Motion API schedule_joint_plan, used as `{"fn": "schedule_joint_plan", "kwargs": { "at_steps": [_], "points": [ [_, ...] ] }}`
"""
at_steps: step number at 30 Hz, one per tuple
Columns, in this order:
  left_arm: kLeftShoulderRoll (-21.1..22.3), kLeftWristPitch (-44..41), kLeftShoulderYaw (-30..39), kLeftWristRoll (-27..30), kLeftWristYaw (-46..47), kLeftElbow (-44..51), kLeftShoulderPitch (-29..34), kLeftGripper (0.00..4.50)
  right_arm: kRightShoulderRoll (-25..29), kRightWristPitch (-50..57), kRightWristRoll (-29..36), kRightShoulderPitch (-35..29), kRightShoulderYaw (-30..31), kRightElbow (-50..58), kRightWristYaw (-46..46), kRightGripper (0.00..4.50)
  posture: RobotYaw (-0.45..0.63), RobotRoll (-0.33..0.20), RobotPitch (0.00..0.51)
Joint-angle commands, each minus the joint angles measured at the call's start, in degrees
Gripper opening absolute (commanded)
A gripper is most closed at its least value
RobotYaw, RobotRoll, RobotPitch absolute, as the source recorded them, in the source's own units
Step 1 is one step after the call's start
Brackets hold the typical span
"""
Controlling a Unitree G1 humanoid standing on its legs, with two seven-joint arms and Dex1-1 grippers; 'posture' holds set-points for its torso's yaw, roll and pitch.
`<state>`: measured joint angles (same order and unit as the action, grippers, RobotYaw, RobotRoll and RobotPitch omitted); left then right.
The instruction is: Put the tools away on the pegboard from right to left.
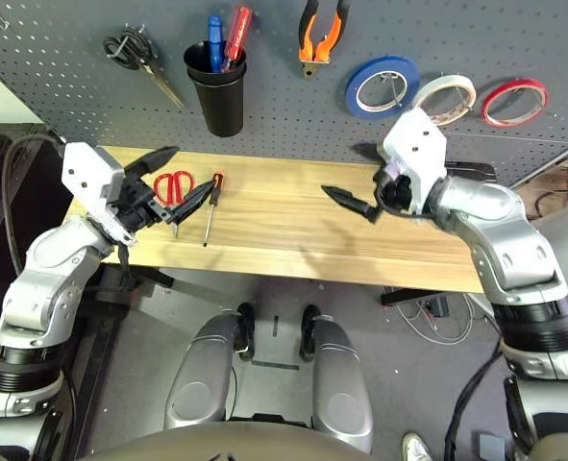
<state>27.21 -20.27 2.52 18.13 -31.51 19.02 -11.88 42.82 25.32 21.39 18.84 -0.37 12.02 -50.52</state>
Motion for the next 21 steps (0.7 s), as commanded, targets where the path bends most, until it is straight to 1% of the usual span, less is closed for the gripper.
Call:
{"fn": "schedule_joint_plan", "kwargs": {
  "at_steps": [1, 3, 5, 7, 10, 13, 17, 21],
  "points": [
    [-0.9, -2.9, -1.0, -0.5, 1.5, -1.9, 0.2, 4.5, 1.9, 0.8, 1.1, -2.5, -0.1, 1.4, -3.2, 4.47, 0.14, 0.0, 0.295],
    [-1.4, -5.5, -1.6, -1.0, 2.8, -3.0, -0.5, 4.5, 3.1, 1.6, 0.7, -3.3, 0.2, 1.5, -4.2, 4.47, 0.13, 0.0, 0.3],
    [-2.0, -9.1, -2.9, -2.7, 5.0, -5.2, -2.1, 4.5, 4.2, 2.5, 0.0, -3.6, 0.7, 1.5, -4.7, 4.47, 0.13, 0.0, 0.301],
    [-3.7, -11.3, -4.0, -3.7, 7.0, -8.7, -4.5, 4.5, 5.0, 3.5, -0.5, -3.7, 1.3, 1.8, -5.0, 4.47, 0.12, 0.0, 0.305],
    [-7.0, -11.4, -4.0, -4.7, 9.3, -15.6, -7.5, 4.5, 6.0, 4.2, -1.6, -4.0, 2.3, 2.5, -5.2, 4.47, 0.1, 0.0, 0.308],
    [-9.3, -10.9, -4.4, -6.8, 11.5, -23.7, -10.8, 4.5, 6.9, 4.0, -2.7, -5.0, 3.0, 2.9, -5.2, 4.47, 0.08, 0.0, 0.315],
    [-10.4, -11.8, -5.3, -8.0, 10.7, -32.4, -15.5, 4.5, 7.2, 3.8, -3.6, -6.3, 3.2, 3.1, -5.1, 4.47, 0.06, 0.0, 0.322],
    [-11.5, -11.7, -6.3, -10.1, 10.5, -43.9, -21.7, 4.5, 6.9, 4.7, -4.1, -8.8, 2.9, 4.3, -3.7, 4.47, 0.04, 0.0, 0.334]
  ]
}}
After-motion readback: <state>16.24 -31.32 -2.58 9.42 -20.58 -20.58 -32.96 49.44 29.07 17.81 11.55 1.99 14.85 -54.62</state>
